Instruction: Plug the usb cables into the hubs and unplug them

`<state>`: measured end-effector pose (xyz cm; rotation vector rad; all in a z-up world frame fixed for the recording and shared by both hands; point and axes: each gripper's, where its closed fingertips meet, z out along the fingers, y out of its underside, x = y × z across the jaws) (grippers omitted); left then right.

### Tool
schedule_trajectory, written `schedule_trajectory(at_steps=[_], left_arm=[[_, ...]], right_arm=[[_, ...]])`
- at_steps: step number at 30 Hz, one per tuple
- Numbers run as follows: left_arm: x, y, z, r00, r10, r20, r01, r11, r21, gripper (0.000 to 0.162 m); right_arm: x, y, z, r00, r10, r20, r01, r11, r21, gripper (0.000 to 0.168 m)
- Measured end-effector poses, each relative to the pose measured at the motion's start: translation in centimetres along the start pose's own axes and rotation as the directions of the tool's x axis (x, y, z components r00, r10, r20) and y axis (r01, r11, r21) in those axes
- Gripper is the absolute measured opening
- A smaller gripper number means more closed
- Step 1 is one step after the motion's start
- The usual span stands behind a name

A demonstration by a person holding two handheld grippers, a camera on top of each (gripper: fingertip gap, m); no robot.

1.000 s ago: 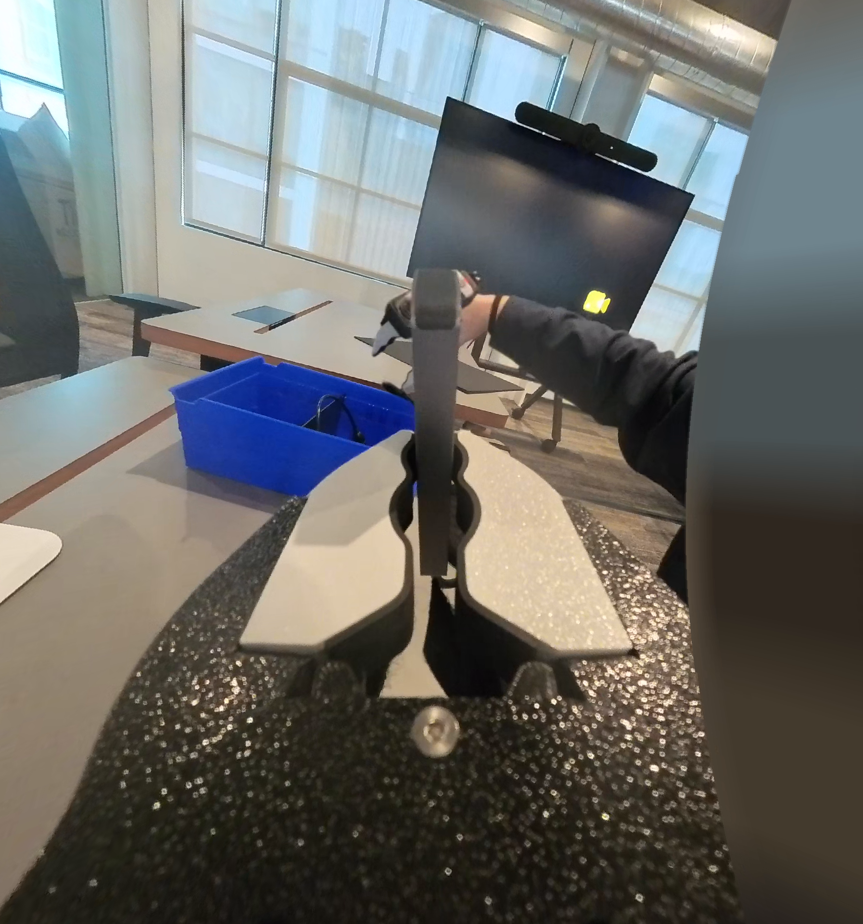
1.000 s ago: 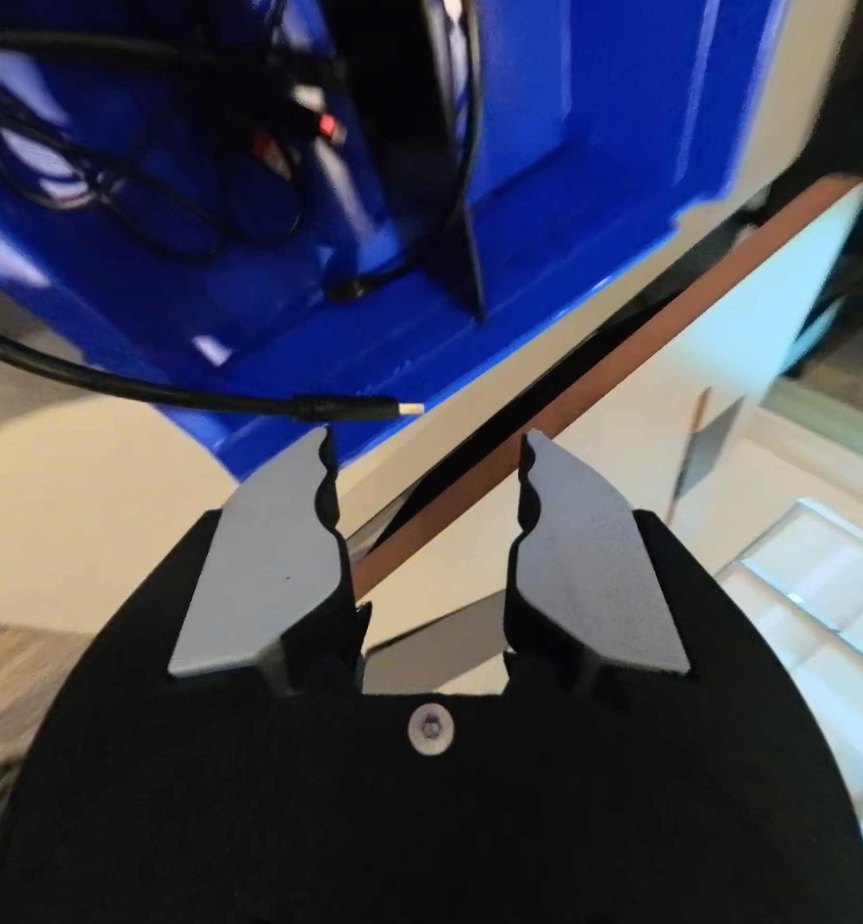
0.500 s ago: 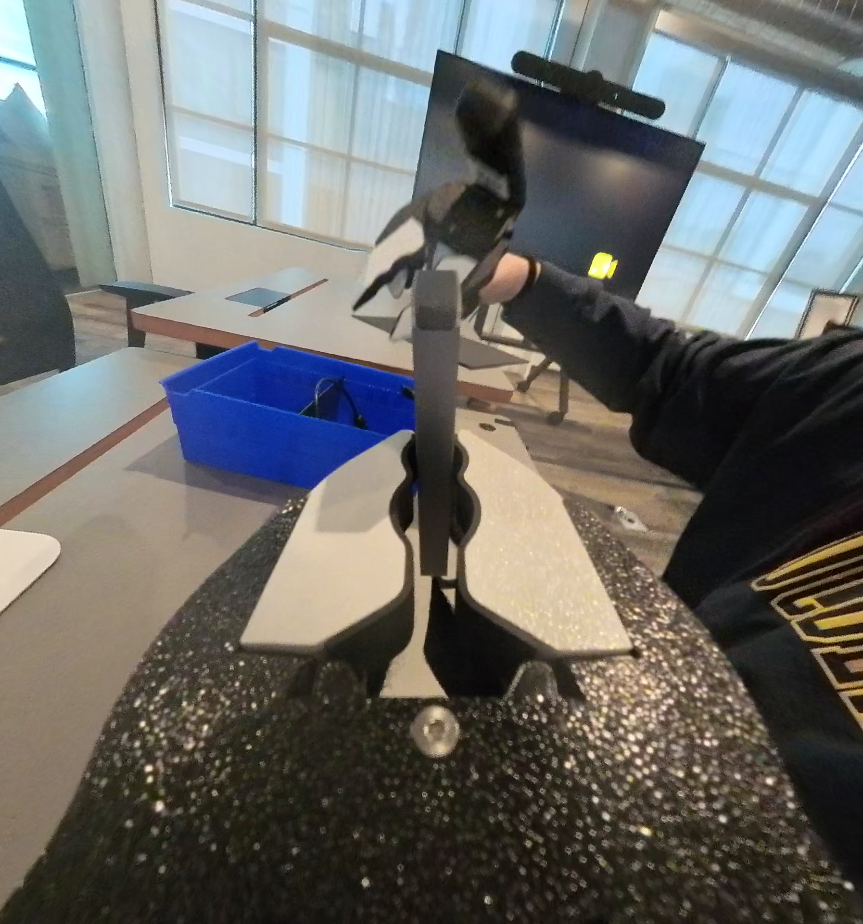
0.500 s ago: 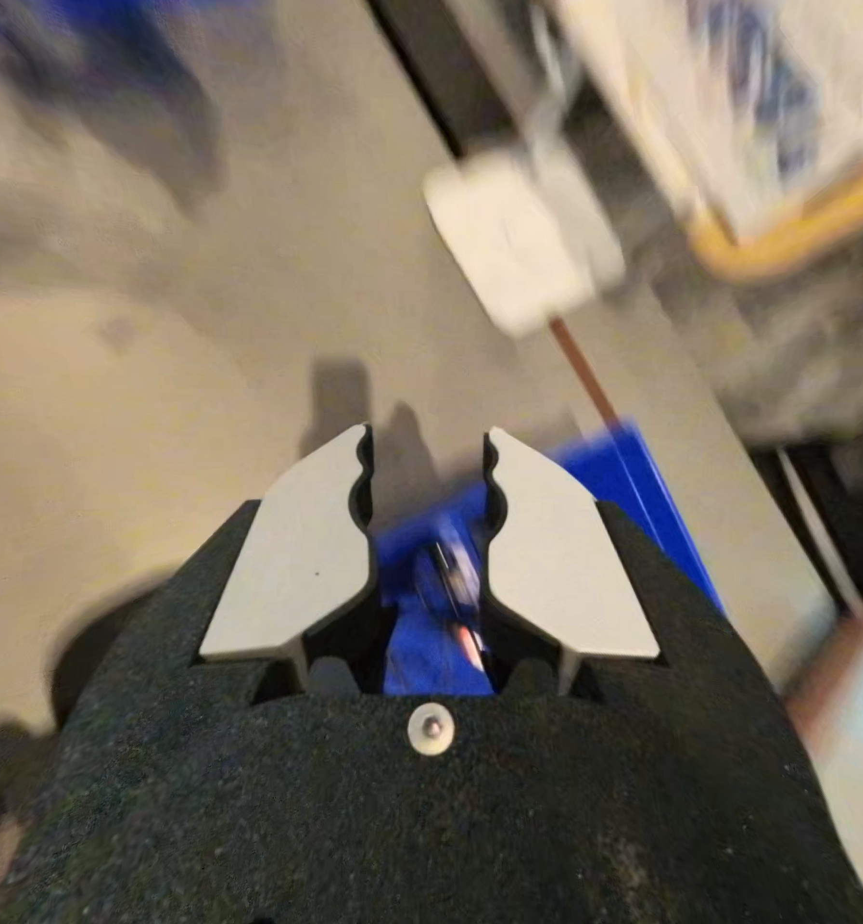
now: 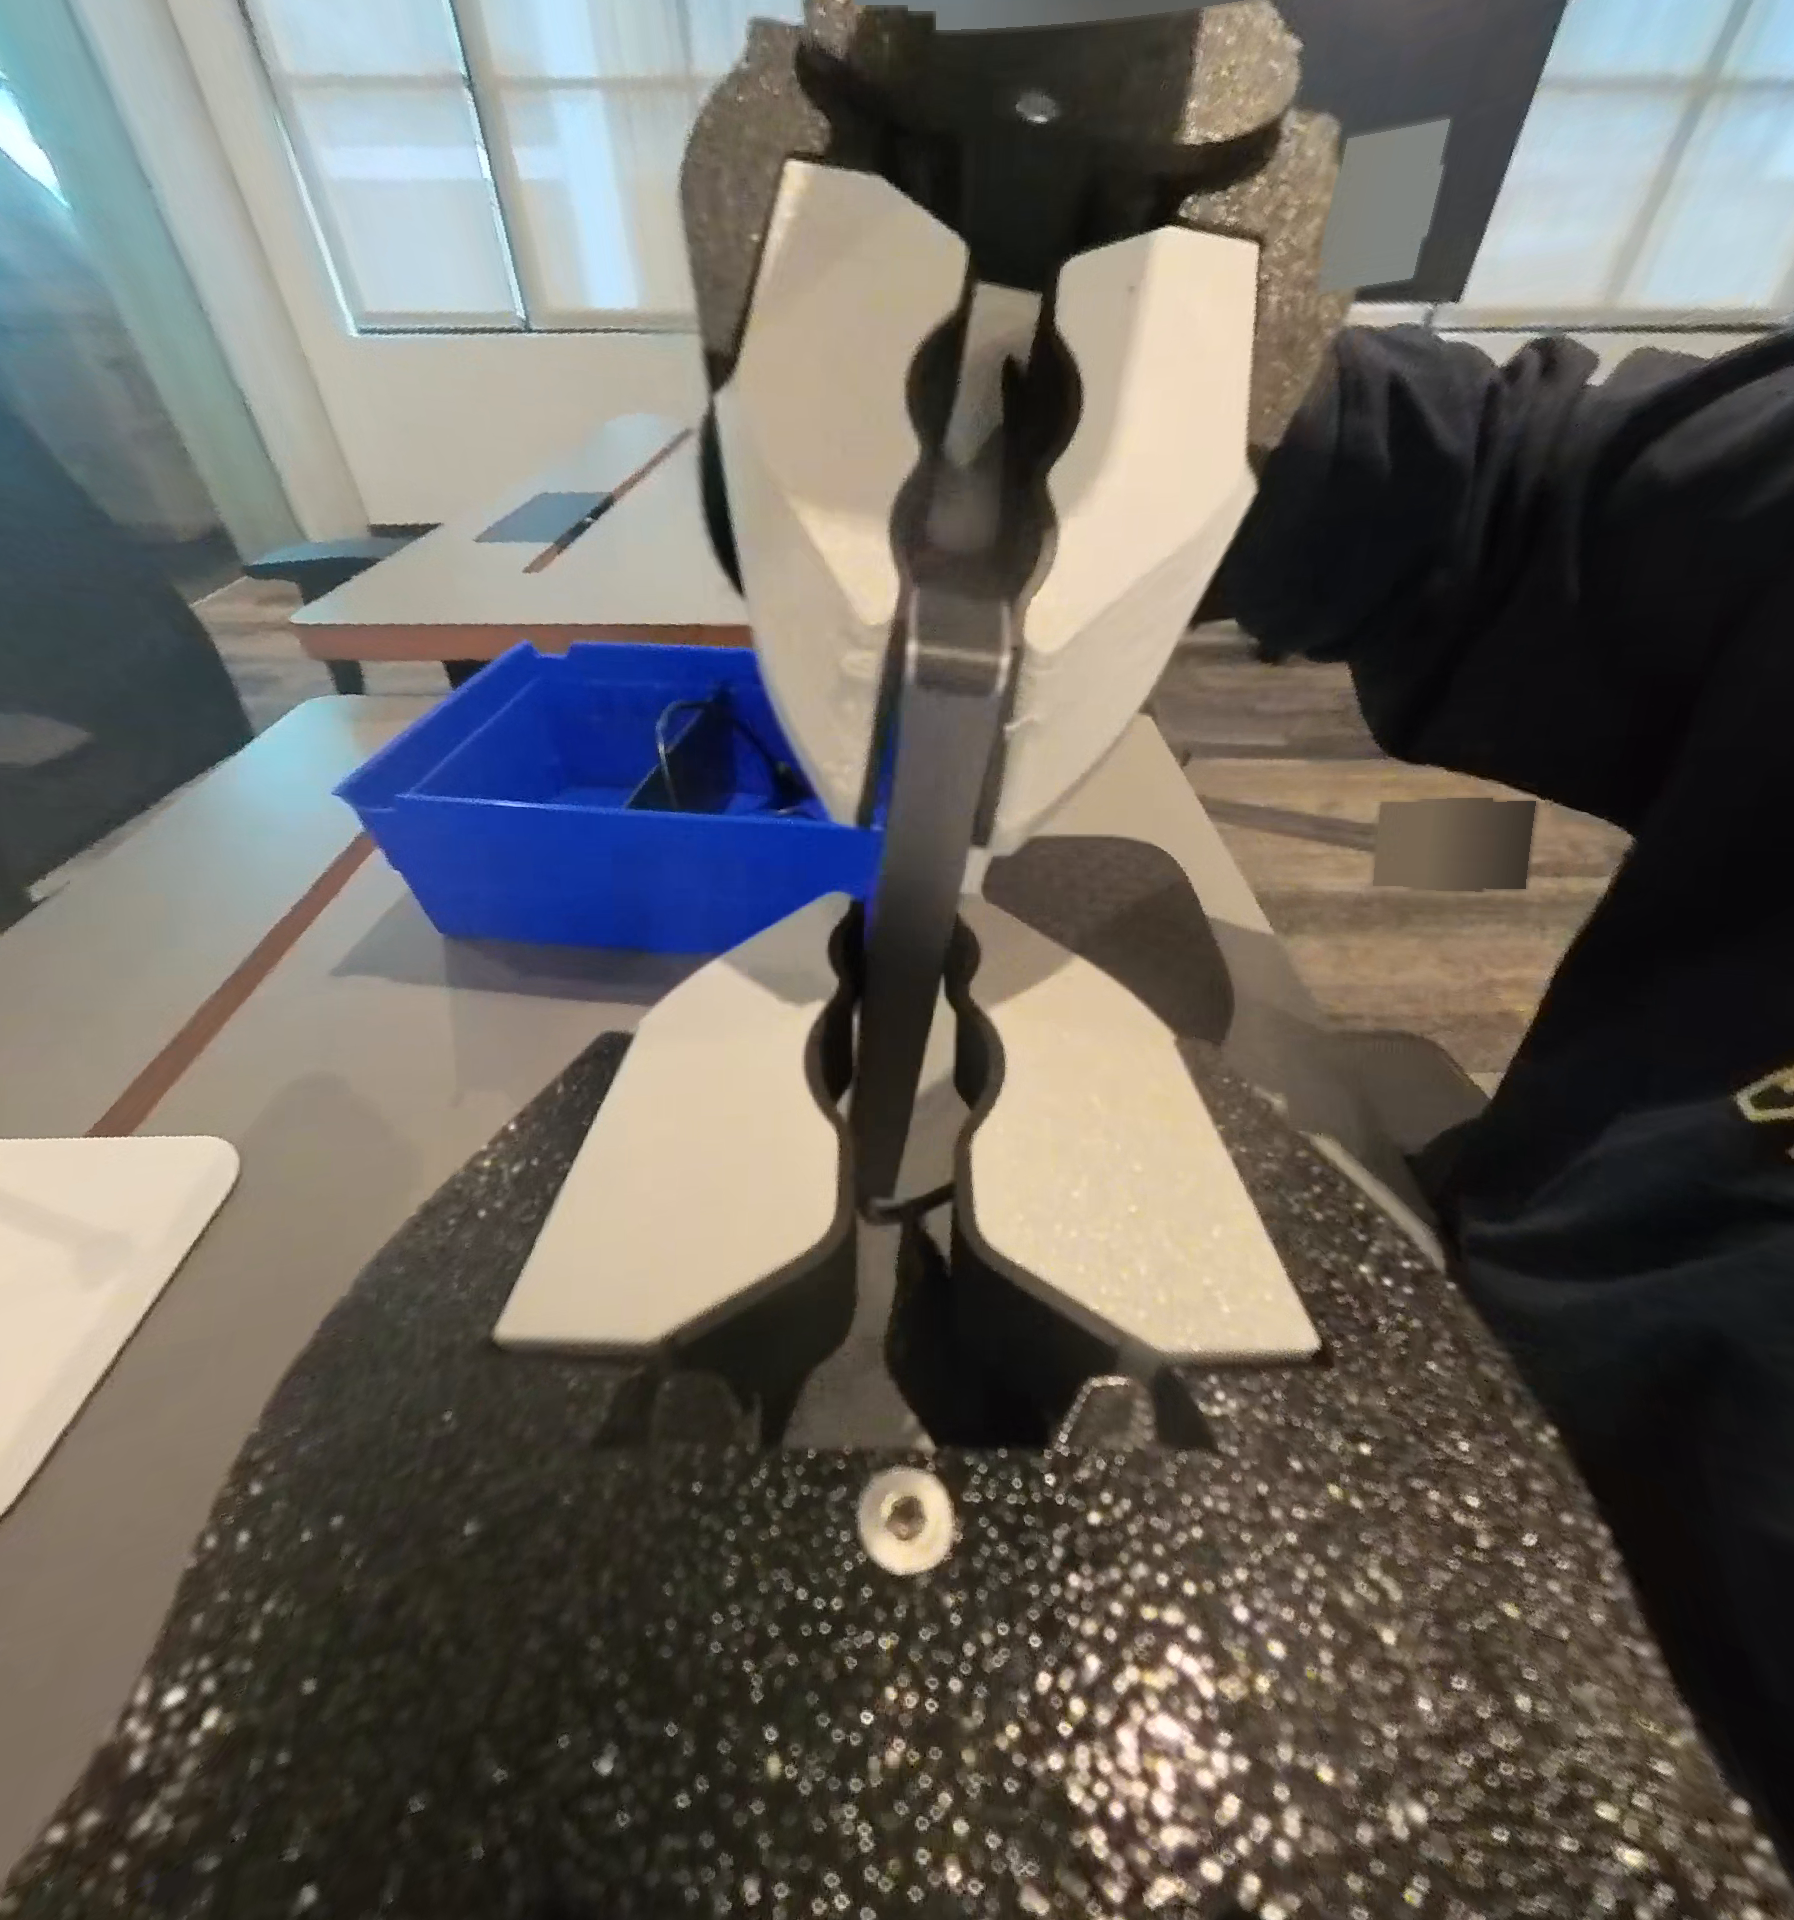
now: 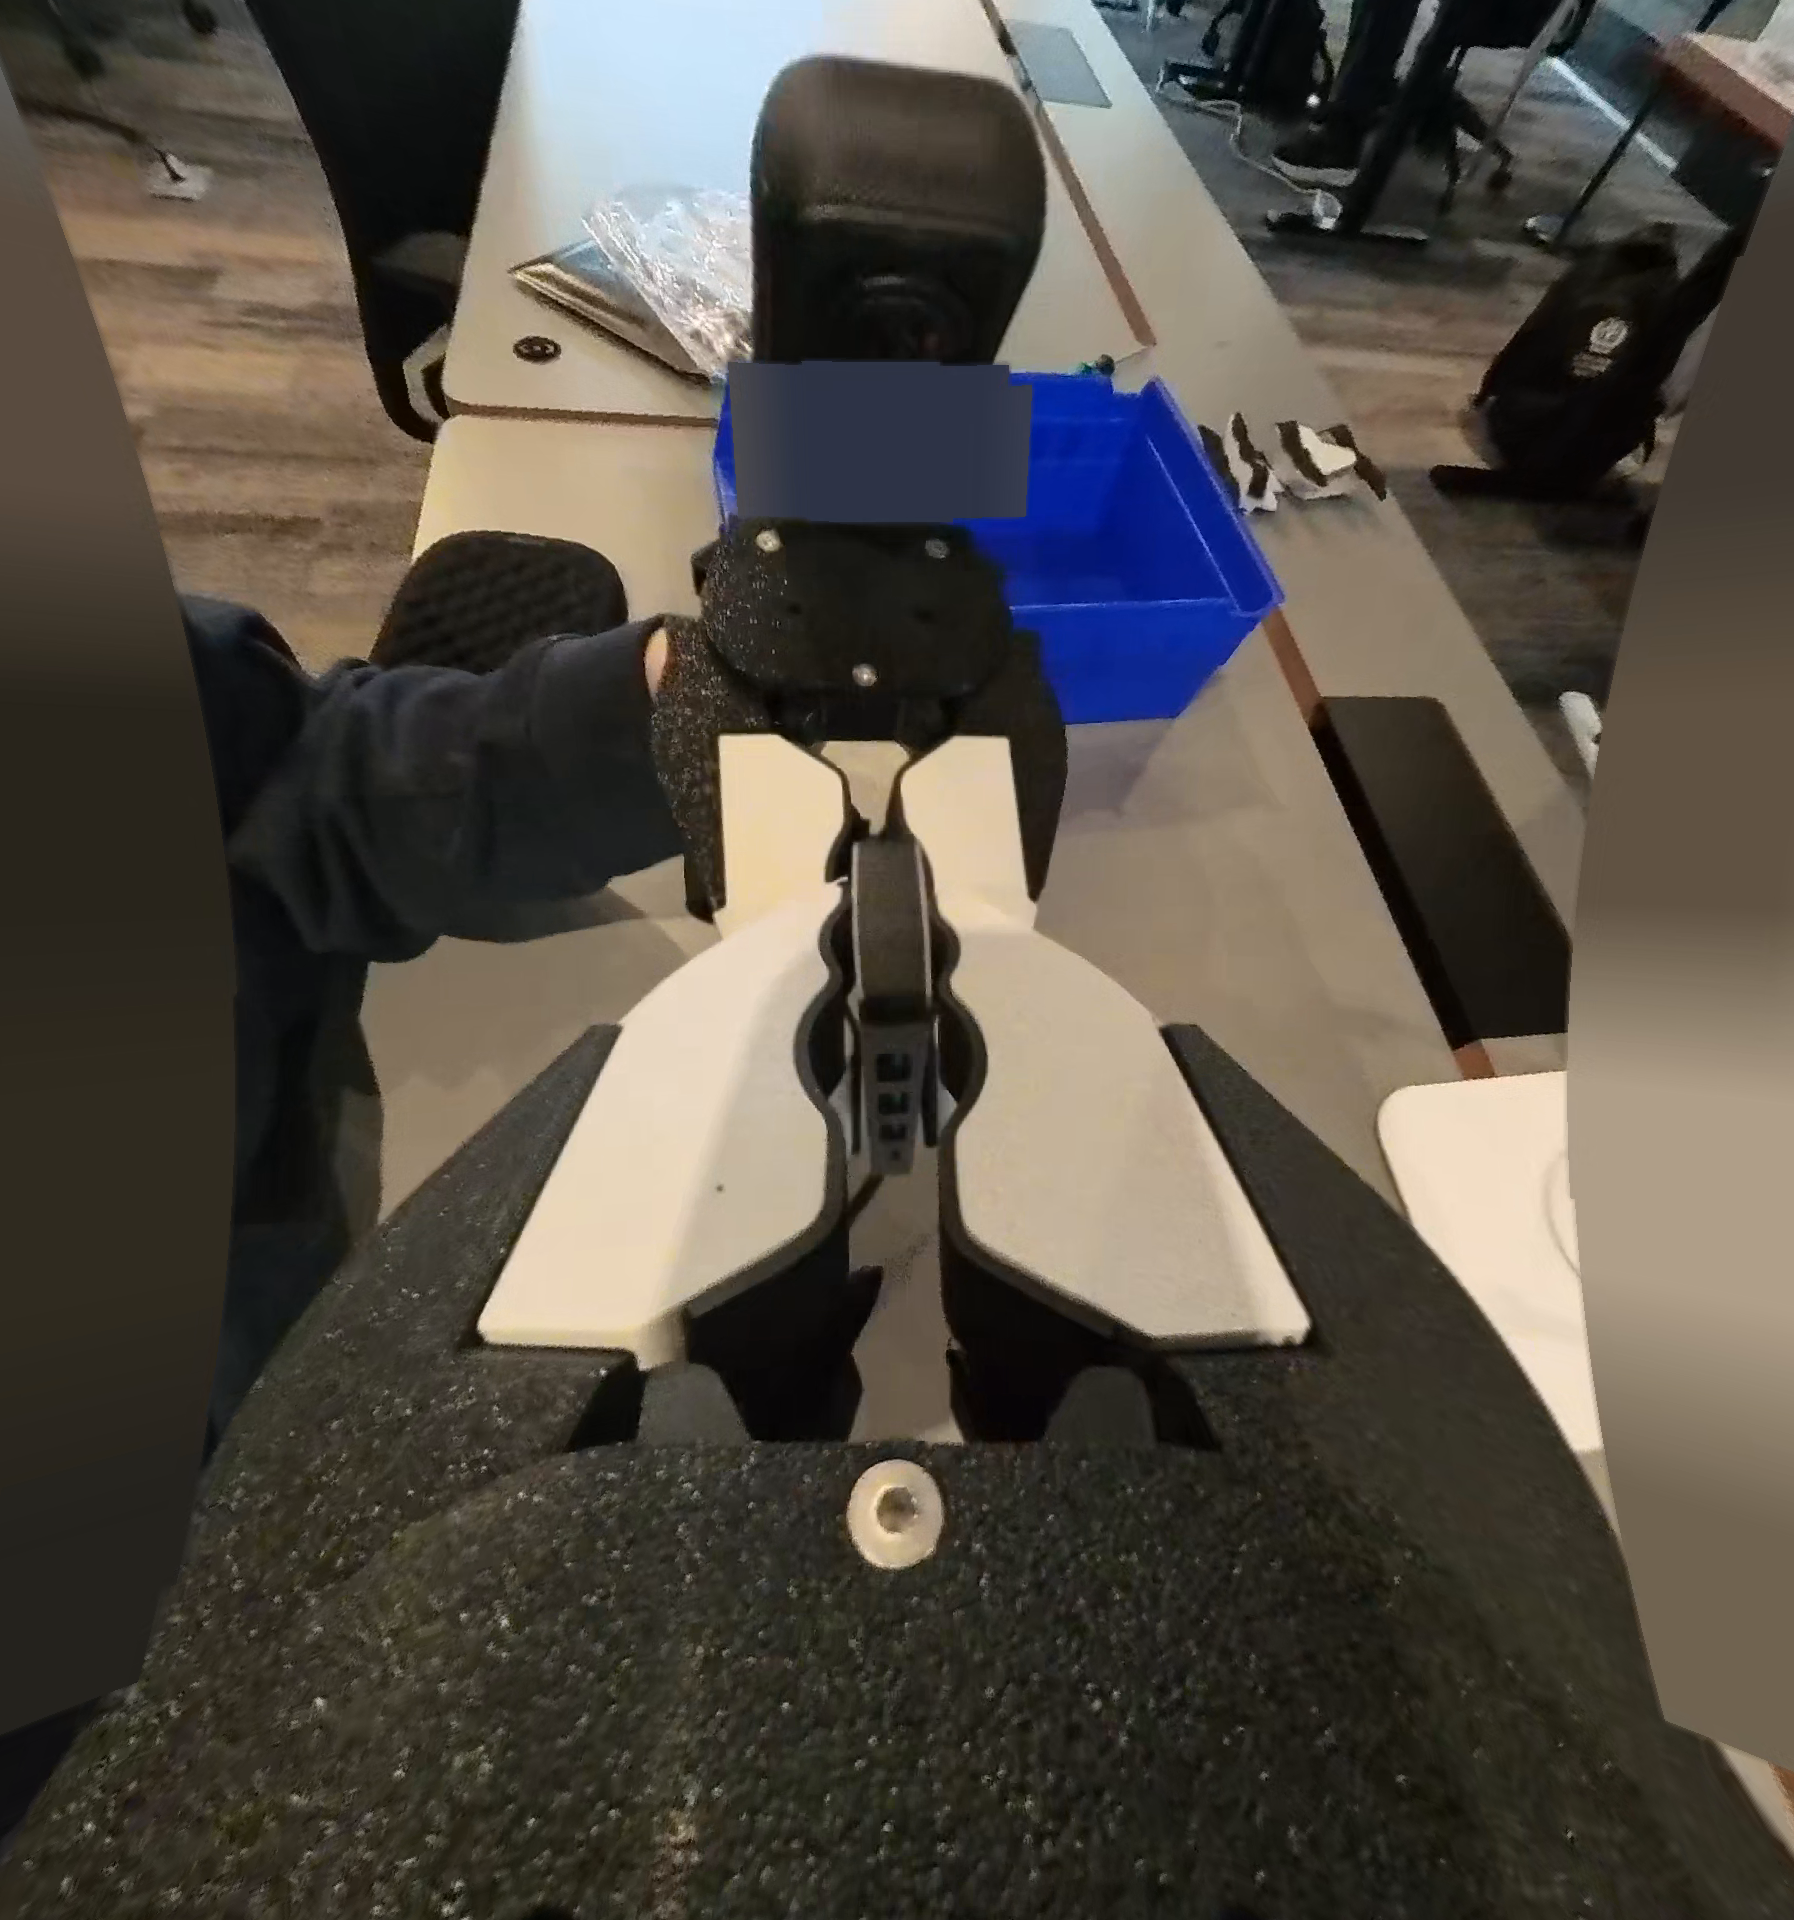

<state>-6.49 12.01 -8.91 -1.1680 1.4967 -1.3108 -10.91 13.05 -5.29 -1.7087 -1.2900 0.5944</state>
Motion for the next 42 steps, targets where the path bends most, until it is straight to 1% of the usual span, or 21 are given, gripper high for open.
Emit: schedule_trajectory(at_steps=[3,4,6,8,10,12,13,14,17,19,21,24,26,27,30,32,34,38,41,42], left_arm=[[-1.4,-0.8,-0.5,0.995,-0.018,0.096,0.013,0.999,0.047,0.018],[-1.9,-1.0,-0.9,0.992,-0.017,0.128,0.009,0.998,0.059,0.021],[-2.8,-1.4,-2.2,0.985,-0.025,0.17,0.009,0.996,0.093,0.023],[-3.6,-2.0,-3.8,0.978,-0.054,0.199,0.024,0.989,0.149,0.023],[-4.4,-2.5,-5.4,0.97,-0.1,0.22,0.053,0.976,0.21,0.021],[-4.9,-2.8,-6.7,0.967,-0.143,0.212,0.083,0.96,0.268,0.018],[-5.1,-2.9,-7.2,0.965,-0.16,0.205,0.096,0.952,0.291,0.018],[-5.4,-2.9,-7.6,0.963,-0.177,0.204,0.108,0.944,0.31,0.018],[-5.8,-2.8,-8.0,0.959,-0.203,0.2,0.128,0.934,0.334,0.017],[-5.8,-2.6,-7.9,0.957,-0.207,0.202,0.135,0.937,0.321,0.017],[-5.9,-2.4,-7.8,0.957,-0.202,0.21,0.131,0.942,0.307,0.017],[-6.0,-2.2,-7.5,0.954,-0.195,0.228,0.123,0.948,0.293,0.013],[-6.1,-2.1,-7.3,0.953,-0.199,0.228,0.129,0.949,0.288,0.013],[-6.1,-2.1,-7.2,0.953,-0.202,0.225,0.133,0.948,0.288,0.013],[-6.1,-2.0,-7.0,0.954,-0.204,0.217,0.139,0.949,0.283,0.013],[-6.0,-1.9,-6.9,0.956,-0.204,0.211,0.142,0.951,0.276,0.013],[-6.0,-1.8,-6.8,0.956,-0.206,0.209,0.146,0.952,0.269,0.013],[-5.9,-1.7,-6.6,0.957,-0.208,0.203,0.153,0.954,0.259,0.013],[-5.8,-1.7,-6.6,0.958,-0.208,0.196,0.154,0.954,0.257,0.013],[-5.8,-1.7,-6.6,0.959,-0.209,0.192,0.157,0.954,0.254,0.013]], right_arm=[[1.4,0.4,-1.8,0.996,-0.055,-0.069,0.052,0.998,-0.045,0.012],[2.3,0.4,-2.9,0.991,-0.074,-0.113,0.068,0.996,-0.055,0.012],[5.0,0.2,-6.0,0.963,-0.109,-0.245,0.097,0.993,-0.061,0.012],[8.4,0.3,-10.1,0.91,-0.128,-0.395,0.105,0.991,-0.08,0.012],[12.1,1.0,-14.6,0.819,-0.159,-0.552,0.108,0.986,-0.123,0.012],[15.4,2.8,-18.7,0.708,-0.219,-0.671,0.102,0.972,-0.21,0.012],[16.8,3.9,-20.4,0.663,-0.244,-0.708,0.097,0.965,-0.242,0.012],[17.9,5.0,-21.6,0.637,-0.249,-0.73,0.088,0.964,-0.252,0.012],[20.4,8.6,-23.8,0.593,-0.227,-0.772,0.072,0.971,-0.229,0.012],[21.9,11.3,-25.1,0.527,-0.249,-0.813,0.063,0.965,-0.254,0.012],[22.8,14.1,-25.4,0.489,-0.268,-0.83,0.051,0.959,-0.28,0.012],[23.1,19.0,-24.2,0.544,-0.286,-0.789,-0.03,0.933,-0.359,0.012],[23.0,21.9,-22.9,0.607,-0.316,-0.729,-0.072,0.892,-0.447,0.013],[22.7,23.2,-22.0,0.651,-0.317,-0.69,-0.092,0.869,-0.487,0.013],[21.8,26.0,-19.8,0.767,-0.292,-0.572,-0.138,0.795,-0.591,0.012],[21.4,27.1,-18.7,0.814,-0.274,-0.512,-0.153,0.749,-0.644,0.013],[21.3,28.2,-17.9,0.844,-0.242,-0.479,-0.188,0.703,-0.686,0.013],[21.4,29.8,-17.5,0.863,-0.214,-0.457,-0.246,0.612,-0.752,0.013],[21.5,30.9,-17.8,0.864,-0.205,-0.46,-0.293,0.538,-0.79,0.02],[21.5,31.1,-17.9,0.862,-0.201,-0.465,-0.306,0.525,-0.794,0.024]])
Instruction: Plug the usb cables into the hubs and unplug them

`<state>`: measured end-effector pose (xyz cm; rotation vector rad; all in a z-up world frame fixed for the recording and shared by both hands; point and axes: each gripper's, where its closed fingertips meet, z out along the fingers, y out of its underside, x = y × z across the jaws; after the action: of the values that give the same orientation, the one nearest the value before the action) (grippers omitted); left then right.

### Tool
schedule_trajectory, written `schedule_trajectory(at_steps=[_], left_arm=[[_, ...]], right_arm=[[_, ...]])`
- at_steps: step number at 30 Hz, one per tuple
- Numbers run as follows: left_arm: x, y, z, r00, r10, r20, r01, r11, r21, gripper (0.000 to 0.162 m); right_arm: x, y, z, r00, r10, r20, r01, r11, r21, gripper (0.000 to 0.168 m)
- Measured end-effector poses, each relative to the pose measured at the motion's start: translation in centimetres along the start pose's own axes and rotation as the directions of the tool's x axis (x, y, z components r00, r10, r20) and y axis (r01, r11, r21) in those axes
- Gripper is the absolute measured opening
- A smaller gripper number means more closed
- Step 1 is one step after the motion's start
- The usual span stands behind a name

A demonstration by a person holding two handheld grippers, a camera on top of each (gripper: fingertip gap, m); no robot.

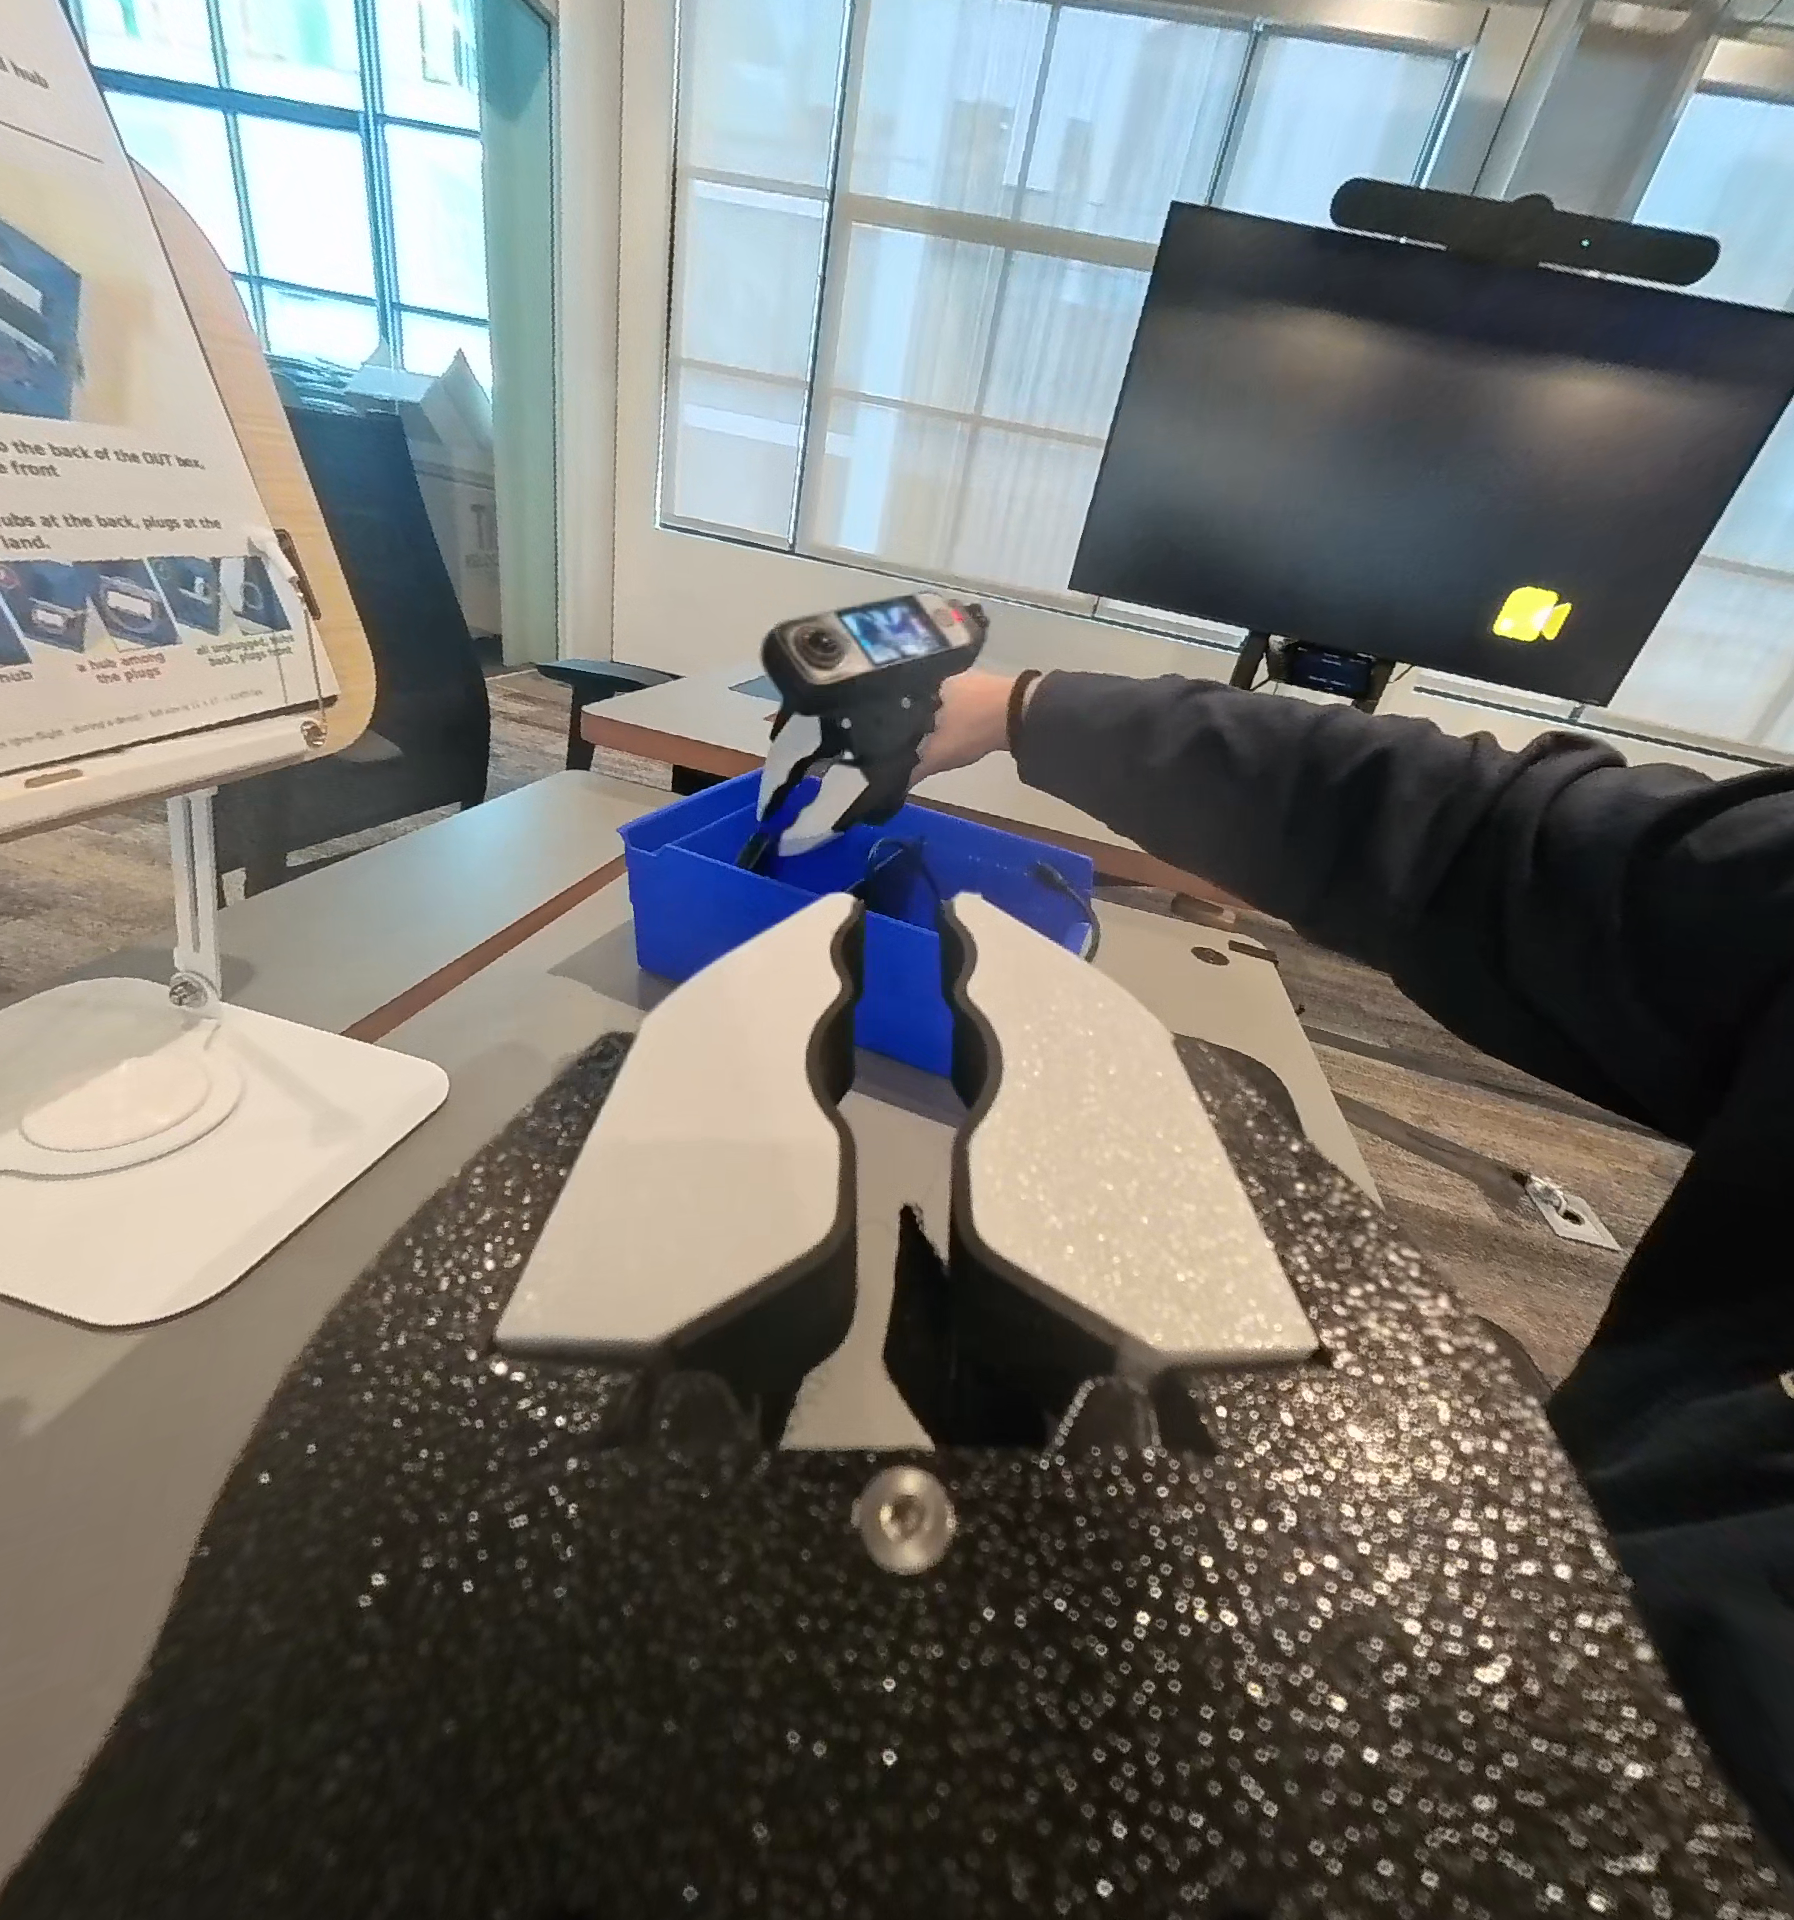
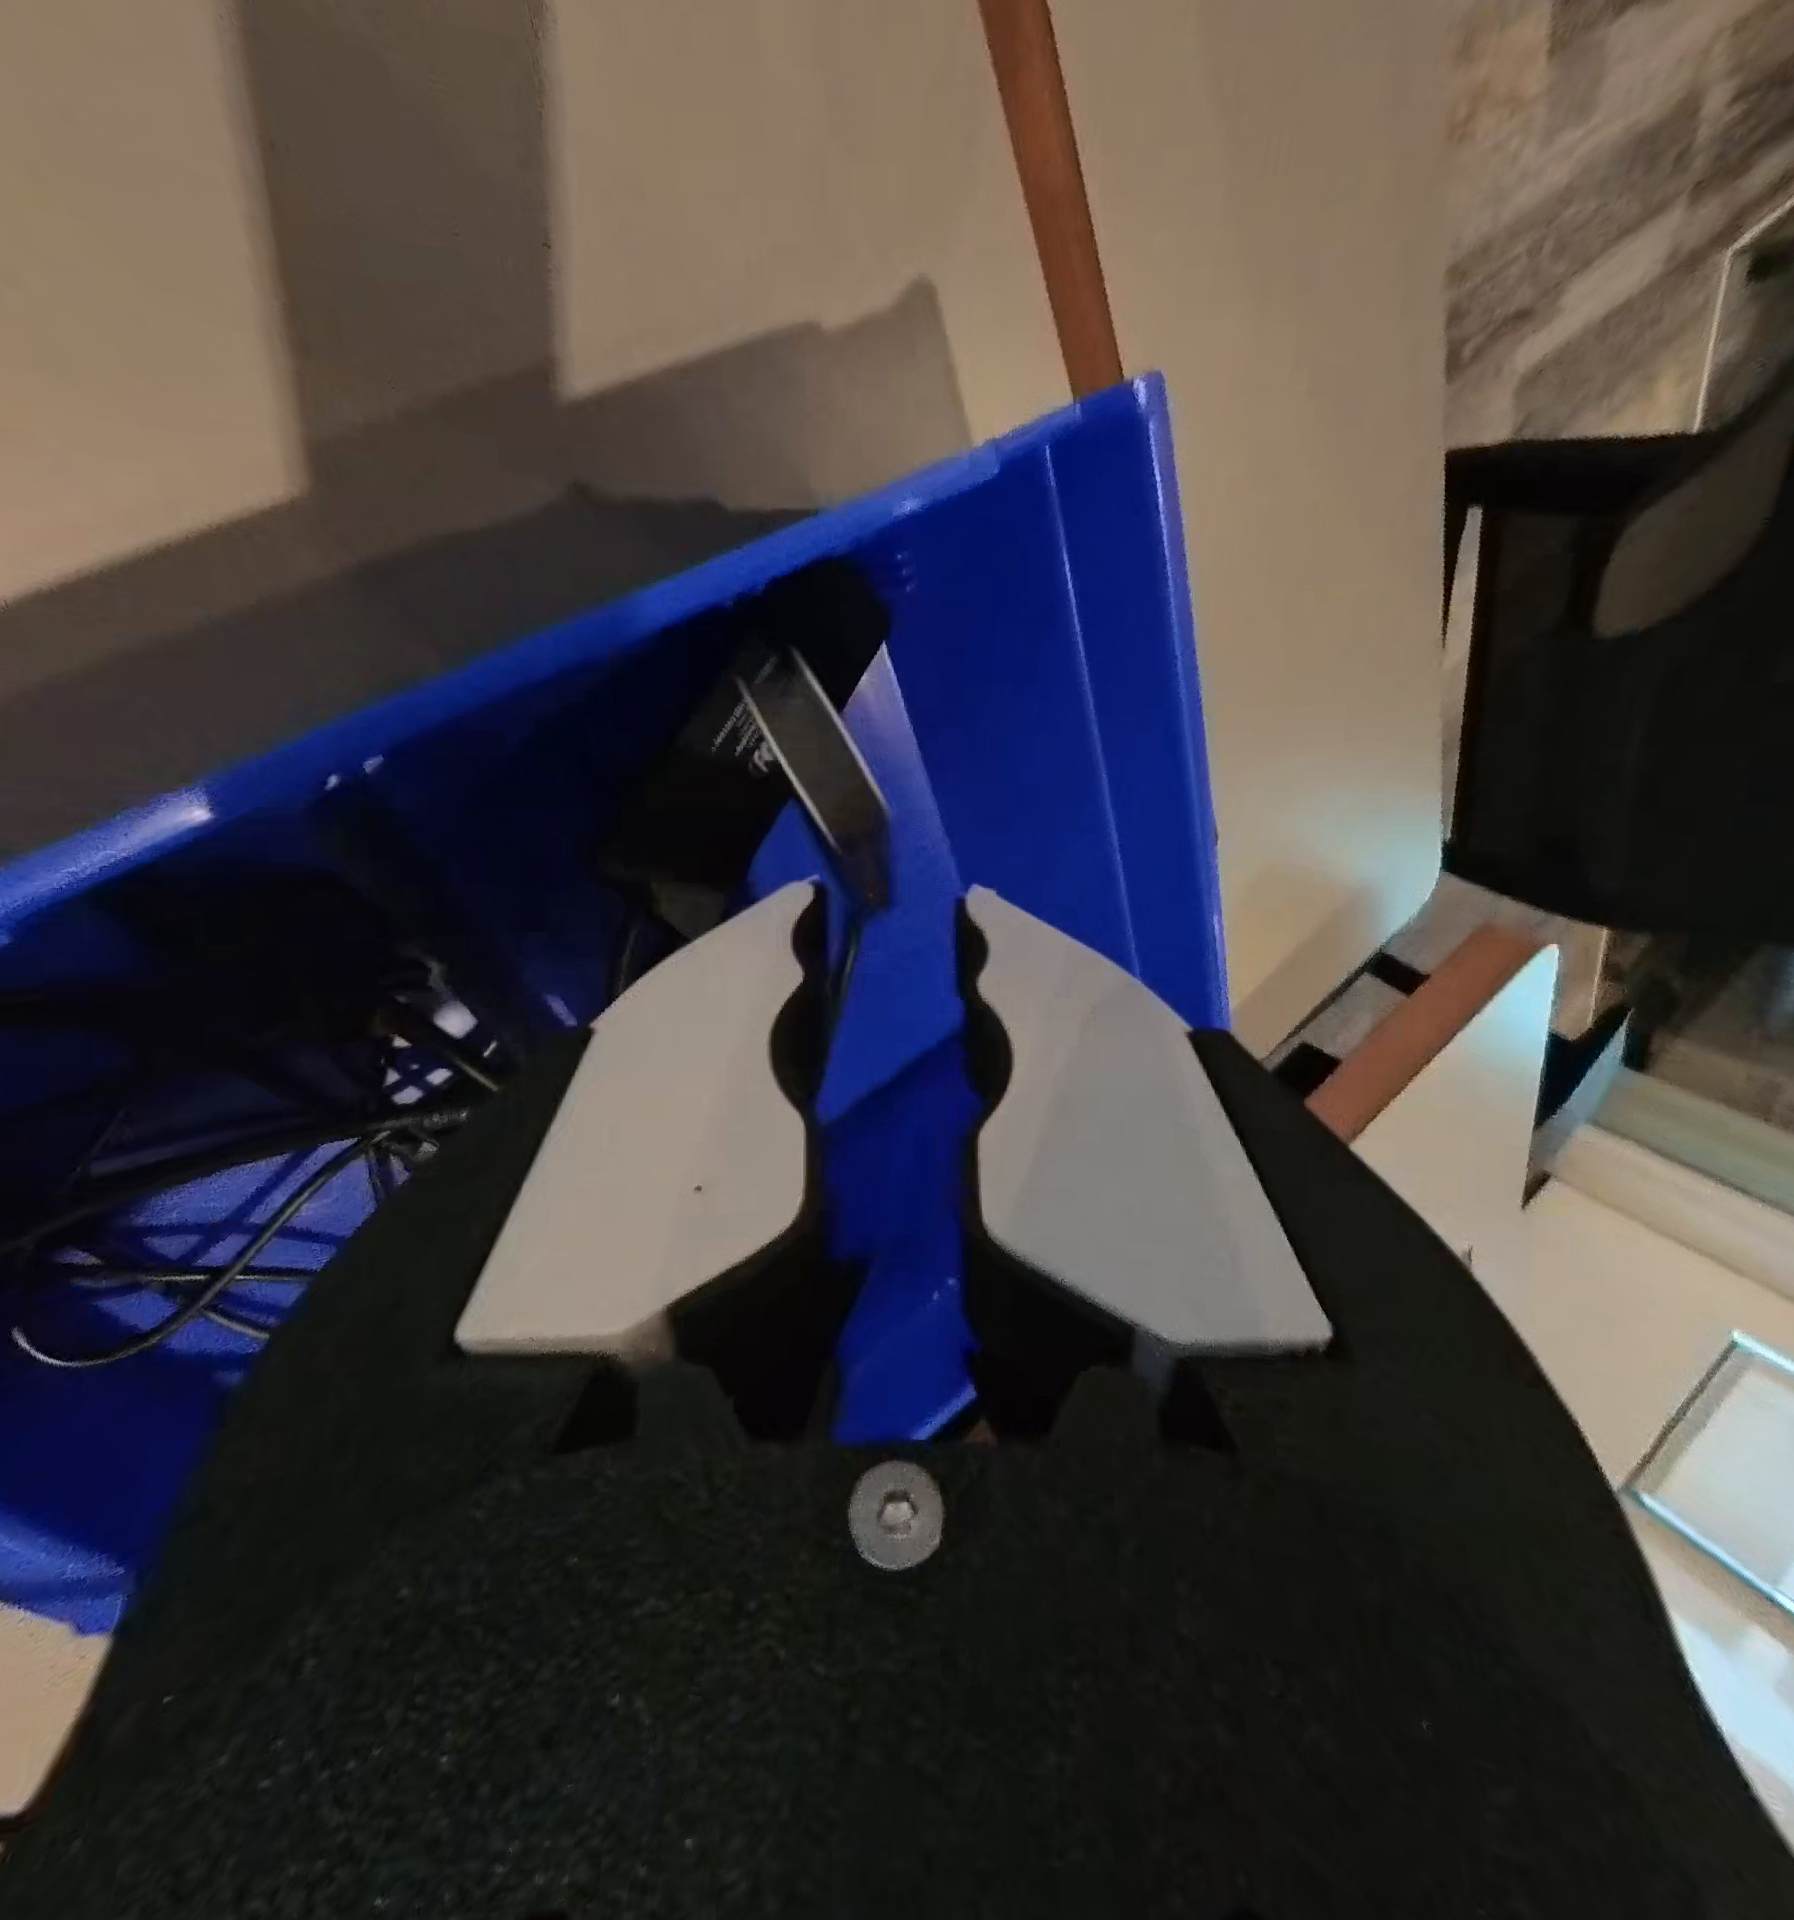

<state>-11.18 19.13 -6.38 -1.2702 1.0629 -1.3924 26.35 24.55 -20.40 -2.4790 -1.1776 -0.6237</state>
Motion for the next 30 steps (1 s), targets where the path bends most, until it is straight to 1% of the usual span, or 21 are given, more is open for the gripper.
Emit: schedule_trajectory(at_steps=[1,3,5,7,9,10,11,13,14,16,17,18,20,21,23,25,27,30], left_arm=[[0.0,0.0,0.0,1.0,-0.001,-0.002,0.001,1.0,-0.002,0.013],[0.1,0.0,0.0,1.0,-0.001,-0.004,0.001,1.0,-0.004,0.013],[0.2,0.0,0.0,1.0,0.0,-0.007,0.0,1.0,-0.005,0.013],[0.1,0.0,-0.1,1.0,0.0,-0.003,0.0,1.0,-0.004,0.013],[0.0,-0.2,-0.2,1.0,-0.001,0.006,0.001,1.0,0.003,0.013],[-0.1,-0.3,-0.3,1.0,-0.004,0.01,0.004,1.0,0.008,0.013],[-0.2,-0.3,-0.3,1.0,-0.008,0.015,0.007,1.0,0.013,0.013],[-0.5,-0.3,-0.4,0.999,-0.014,0.03,0.013,1.0,0.018,0.013],[-0.6,-0.3,-0.3,0.999,-0.015,0.04,0.014,1.0,0.017,0.014],[-1.1,0.0,-0.2,0.998,-0.016,0.064,0.016,1.0,0.009,0.014],[-1.3,0.2,-0.2,0.997,-0.016,0.077,0.016,1.0,0.004,0.015],[-1.5,0.4,-0.2,0.996,-0.013,0.087,0.013,1.0,-0.008,0.016],[-2.3,0.9,-0.6,0.991,0.015,0.13,-0.008,0.998,-0.057,0.02],[-3.1,1.1,-1.1,0.983,0.039,0.178,-0.025,0.996,-0.08,0.021],[-4.9,1.2,-2.3,0.956,0.08,0.283,-0.054,0.994,-0.1,0.021],[-5.8,1.0,-3.4,0.938,0.082,0.336,-0.054,0.994,-0.091,0.023],[-6.2,0.8,-4.3,0.931,0.068,0.359,-0.043,0.996,-0.076,0.026],[-6.9,0.8,-5.8,0.914,0.082,0.398,-0.049,0.994,-0.094,0.033]], right_arm=[[0.1,0.1,0.0,1.0,0.01,-0.003,-0.01,1.0,-0.012,0.028],[0.3,0.4,-0.4,1.0,0.027,-0.008,-0.027,0.999,-0.022,0.028],[1.0,0.4,-1.3,0.998,0.049,-0.047,-0.049,0.999,-0.006,0.026],[1.7,-0.4,-3.0,0.99,0.121,-0.076,-0.115,0.99,0.078,0.026],[2.4,-2.4,-5.7,0.971,0.22,-0.093,-0.194,0.953,0.231,0.027],[2.5,-3.8,-7.5,0.957,0.275,-0.09,-0.231,0.914,0.335,0.028],[2.4,-5.4,-9.5,0.941,0.331,-0.074,-0.266,0.857,0.441,0.028],[1.1,-9.1,-13.7,0.914,0.406,0.001,-0.315,0.706,0.635,0.031],[0.1,-10.9,-15.7,0.903,0.428,0.041,-0.328,0.625,0.708,0.031],[-2.9,-14.9,-19.3,0.9,0.407,0.153,-0.345,0.453,0.822,0.038],[-4.5,-16.6,-20.7,0.897,0.395,0.199,-0.354,0.371,0.859,0.038],[-6.1,-18.2,-21.7,0.893,0.384,0.234,-0.361,0.302,0.882,0.042],[-8.6,-20.5,-22.3,0.883,0.398,0.25,-0.36,0.232,0.904,0.049],[-9.5,-21.2,-22.3,0.873,0.42,0.25,-0.356,0.197,0.913,0.052],[-10.6,-22.3,-22.0,0.829,0.484,0.281,-0.376,0.11,0.92,0.057],[-11.8,-22.7,-21.0,0.775,0.527,0.349,-0.425,0.025,0.905,0.061],[-12.8,-22.4,-18.8,0.732,0.567,0.377,-0.45,-0.013,0.893,0.063],[-14.1,-21.4,-15.2,0.7,0.598,0.391,-0.473,-0.024,0.881,0.071]])
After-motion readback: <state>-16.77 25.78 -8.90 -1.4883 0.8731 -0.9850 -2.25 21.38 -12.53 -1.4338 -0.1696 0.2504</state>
